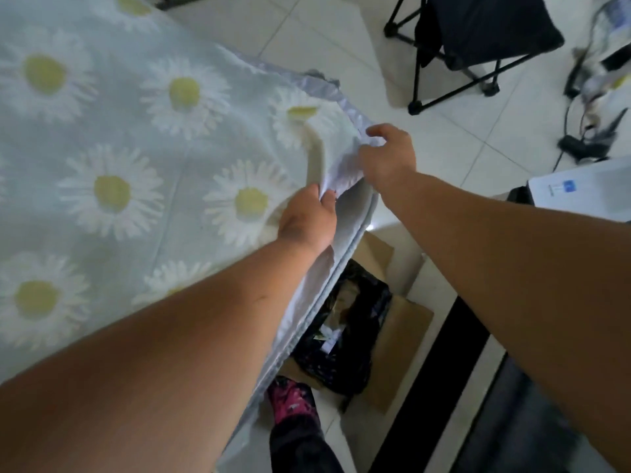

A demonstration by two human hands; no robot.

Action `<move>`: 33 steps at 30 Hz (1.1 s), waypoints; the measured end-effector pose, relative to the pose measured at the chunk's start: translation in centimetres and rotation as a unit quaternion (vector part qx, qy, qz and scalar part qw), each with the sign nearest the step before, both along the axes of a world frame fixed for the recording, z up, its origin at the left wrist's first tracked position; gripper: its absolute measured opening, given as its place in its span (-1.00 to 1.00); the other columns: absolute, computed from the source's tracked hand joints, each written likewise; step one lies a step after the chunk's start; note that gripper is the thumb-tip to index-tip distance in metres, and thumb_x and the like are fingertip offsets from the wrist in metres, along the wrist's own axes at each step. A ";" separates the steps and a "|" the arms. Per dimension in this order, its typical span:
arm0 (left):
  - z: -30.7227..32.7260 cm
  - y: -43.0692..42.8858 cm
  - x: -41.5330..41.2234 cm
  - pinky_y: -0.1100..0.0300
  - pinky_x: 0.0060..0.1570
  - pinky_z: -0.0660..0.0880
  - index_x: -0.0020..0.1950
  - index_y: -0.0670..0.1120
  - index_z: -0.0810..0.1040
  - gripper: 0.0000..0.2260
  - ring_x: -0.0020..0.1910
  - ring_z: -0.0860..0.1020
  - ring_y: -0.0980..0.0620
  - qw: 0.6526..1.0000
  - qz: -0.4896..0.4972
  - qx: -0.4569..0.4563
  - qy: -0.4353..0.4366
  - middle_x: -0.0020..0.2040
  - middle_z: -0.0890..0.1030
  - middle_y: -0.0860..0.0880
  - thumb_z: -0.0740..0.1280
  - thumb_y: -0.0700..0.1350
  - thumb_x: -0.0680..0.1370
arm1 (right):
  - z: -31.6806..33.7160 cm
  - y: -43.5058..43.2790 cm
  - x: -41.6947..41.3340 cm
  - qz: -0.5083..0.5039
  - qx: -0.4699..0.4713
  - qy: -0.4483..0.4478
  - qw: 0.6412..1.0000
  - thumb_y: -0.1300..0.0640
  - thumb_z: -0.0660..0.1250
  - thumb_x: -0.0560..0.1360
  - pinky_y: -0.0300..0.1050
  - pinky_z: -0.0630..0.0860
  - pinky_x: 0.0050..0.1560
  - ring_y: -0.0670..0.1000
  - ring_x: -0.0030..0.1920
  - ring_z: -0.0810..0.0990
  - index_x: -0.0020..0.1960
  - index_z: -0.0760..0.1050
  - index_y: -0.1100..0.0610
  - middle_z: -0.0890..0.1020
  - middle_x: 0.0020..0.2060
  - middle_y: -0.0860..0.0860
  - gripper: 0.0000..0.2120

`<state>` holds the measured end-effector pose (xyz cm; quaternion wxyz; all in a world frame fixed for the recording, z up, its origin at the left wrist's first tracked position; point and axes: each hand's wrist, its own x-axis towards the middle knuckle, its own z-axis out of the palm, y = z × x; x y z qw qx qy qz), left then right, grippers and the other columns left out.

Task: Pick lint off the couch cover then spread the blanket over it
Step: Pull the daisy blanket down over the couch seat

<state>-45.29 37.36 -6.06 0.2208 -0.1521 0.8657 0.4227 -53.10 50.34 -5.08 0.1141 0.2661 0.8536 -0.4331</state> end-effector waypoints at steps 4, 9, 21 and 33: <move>2.3 2.0 -0.1 0.27 -0.19 0.45 0.24 -0.12 0.42 -0.76 0.07 0.54 -0.11 0.981 -0.019 0.186 -0.055 -0.09 0.55 -0.04 0.15 -0.10 0.60 | -0.9 -2.4 2.9 0.097 0.026 -0.019 0.995 0.07 0.25 0.56 -0.14 0.41 0.25 0.01 0.21 0.51 0.26 0.52 0.01 0.39 0.43 0.03 -0.72; 3.2 -3.8 3.5 -0.04 0.23 0.42 0.27 -0.09 0.41 -0.62 0.25 0.42 -0.17 0.988 -0.150 -0.014 0.033 0.25 0.49 -0.13 0.27 -0.04 0.47 | 0.8 -5.8 5.1 0.064 0.091 -0.134 0.985 0.07 0.22 0.50 0.06 0.35 0.36 0.23 0.38 0.34 0.36 0.40 -0.13 0.24 0.51 0.02 -0.57; 5.0 -28.3 23.4 -0.05 0.24 0.44 0.25 0.01 0.44 -0.66 0.25 0.45 -0.14 0.978 0.058 -0.107 -0.169 0.24 0.49 -0.10 0.15 0.04 0.51 | 4.6 -31.2 23.8 0.592 0.141 -0.095 0.788 0.02 0.28 0.47 0.05 0.38 0.25 0.11 0.27 0.49 0.24 0.46 -0.09 0.54 0.25 -0.02 -0.66; 7.1 -45.2 60.8 -0.01 0.23 0.42 0.23 0.05 0.39 -0.63 0.24 0.43 -0.12 0.919 0.258 -0.098 -0.283 0.24 0.47 -0.06 0.28 -0.08 0.43 | 4.4 -50.6 55.6 0.822 0.109 -0.156 0.537 0.07 0.37 0.42 -0.01 0.50 0.24 0.08 0.23 0.53 0.26 0.42 -0.08 0.54 0.22 -0.02 -0.58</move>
